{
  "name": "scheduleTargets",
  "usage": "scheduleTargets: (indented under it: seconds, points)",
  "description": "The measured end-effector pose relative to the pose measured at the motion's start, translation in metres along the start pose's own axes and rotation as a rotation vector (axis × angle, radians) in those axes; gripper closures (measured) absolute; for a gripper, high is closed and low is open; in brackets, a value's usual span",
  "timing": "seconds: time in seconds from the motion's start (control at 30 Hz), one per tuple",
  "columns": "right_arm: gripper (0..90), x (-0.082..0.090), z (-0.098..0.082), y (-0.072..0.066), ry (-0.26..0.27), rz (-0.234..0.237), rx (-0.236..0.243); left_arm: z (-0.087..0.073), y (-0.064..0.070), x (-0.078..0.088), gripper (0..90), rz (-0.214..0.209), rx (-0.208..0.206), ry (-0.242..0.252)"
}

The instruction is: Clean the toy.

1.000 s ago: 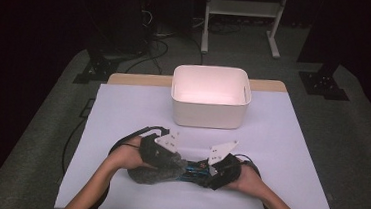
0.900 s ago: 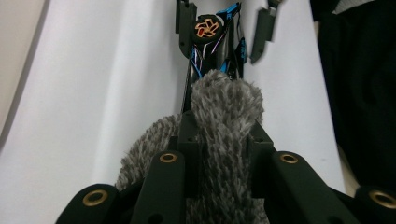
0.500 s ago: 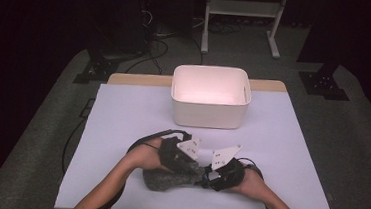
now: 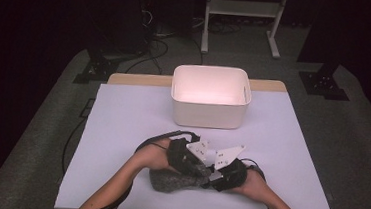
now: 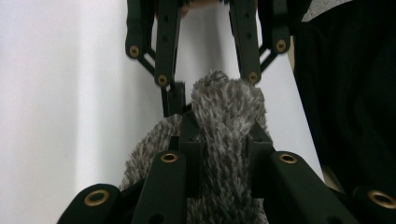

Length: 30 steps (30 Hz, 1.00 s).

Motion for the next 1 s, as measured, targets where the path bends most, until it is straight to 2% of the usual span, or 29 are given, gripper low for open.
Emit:
scheduleTargets:
  seconds: [0.17, 0.23, 0.4, 0.47, 0.6, 0.8, 0.9, 1.0]
  points:
    - [57.3, 0.000, 0.000, 0.000, 0.009, -0.001, -0.001, -0.002, -0.002, 0.000, 74.9, -0.008, 0.003, 0.004]
    - [57.4, 0.000, -0.001, 0.000, 0.013, 0.002, -0.003, -0.009, -0.002, 0.004, 74.9, -0.003, 0.008, 0.006]
    - [57.4, 0.000, -0.001, 0.002, 0.011, 0.005, 0.006, -0.037, -0.001, 0.022, 74.8, 0.024, 0.068, 0.007]
    - [57.4, 0.000, -0.001, 0.001, 0.011, 0.006, 0.004, -0.041, -0.001, 0.025, 74.7, 0.032, 0.078, 0.011]
    - [57.4, 0.000, -0.001, 0.001, 0.009, 0.004, 0.004, -0.035, -0.001, 0.021, 74.7, 0.034, 0.066, 0.009]
    - [57.4, 0.000, -0.001, 0.002, 0.013, 0.007, 0.002, -0.010, -0.006, 0.006, 74.6, -0.002, 0.033, 0.038]
    - [57.4, 0.000, -0.001, 0.002, 0.014, 0.012, -0.005, -0.007, -0.008, 0.003, 74.6, -0.012, 0.029, 0.041]
    - [57.4, 0.000, -0.001, 0.002, 0.014, 0.014, -0.006, -0.010, -0.009, 0.005, 74.6, -0.014, 0.039, 0.037]
Point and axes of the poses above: each handheld gripper's, and its own axes: x roughly backward along the jaws, z roughly out of its top, y roughly to its right, the point moved 9 cm from there along -x, roughly forward along the jaws, and after that the axes turned 1 degree about -x, right-handed, at the moved point
